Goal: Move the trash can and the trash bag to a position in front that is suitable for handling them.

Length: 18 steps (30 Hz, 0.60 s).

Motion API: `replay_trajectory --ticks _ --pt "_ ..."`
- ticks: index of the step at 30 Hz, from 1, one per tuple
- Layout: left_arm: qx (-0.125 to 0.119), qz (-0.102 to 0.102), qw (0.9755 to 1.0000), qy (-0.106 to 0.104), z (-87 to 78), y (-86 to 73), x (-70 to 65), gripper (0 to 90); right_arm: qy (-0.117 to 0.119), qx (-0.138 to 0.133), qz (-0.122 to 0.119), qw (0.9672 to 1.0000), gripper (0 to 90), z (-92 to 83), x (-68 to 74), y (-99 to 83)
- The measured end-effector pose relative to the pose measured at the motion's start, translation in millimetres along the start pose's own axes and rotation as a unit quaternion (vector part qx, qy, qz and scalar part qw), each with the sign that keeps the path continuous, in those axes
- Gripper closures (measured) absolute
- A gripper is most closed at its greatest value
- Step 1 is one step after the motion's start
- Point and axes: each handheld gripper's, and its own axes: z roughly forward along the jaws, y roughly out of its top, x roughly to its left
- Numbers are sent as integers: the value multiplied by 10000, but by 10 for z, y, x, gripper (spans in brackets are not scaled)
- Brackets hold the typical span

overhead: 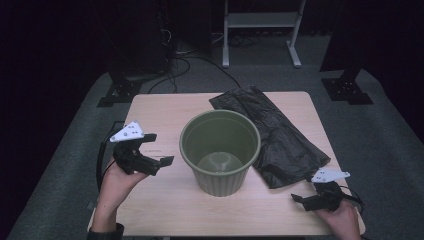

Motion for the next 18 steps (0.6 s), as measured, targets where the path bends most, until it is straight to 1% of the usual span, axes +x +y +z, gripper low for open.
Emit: replay_trajectory --ticks 1,2,3,6,10,12,13,14,18 --pt "17 -12 10000 35 2 -50 -15 0 12 -3 -10 10000 87 0 -3 -1" --pt "42 -4 10000 63 14 -138 -35 0 13 0 -11 10000 87 0 -3 -1" --pt "42 -4 10000 63 14 -138 -35 0 13 0 -11 10000 87 0 -3 -1" --pt "130 54 9999 91 64 -309 -76 0 -2 -2 5 10000 88 -2 1 -2" --pt "160 96 9998 96 123 -461 -108 0 -23 -3 26 10000 88 -2 5 -3" --pt "119 133 9998 81 193 -585 -144 0 -25 -6 24 10000 88 -3 4 -3" --pt "119 133 9998 81 193 -585 -144 0 -25 -6 24 10000 88 -3 4 -3" --pt "125 168 9998 76 232 -640 -163 0 -28 -4 23 10000 88 -3 4 -3" --pt "267 149 9995 24 363 -813 -206 0 -28 -4 19 10000 88 -3 5 -3"
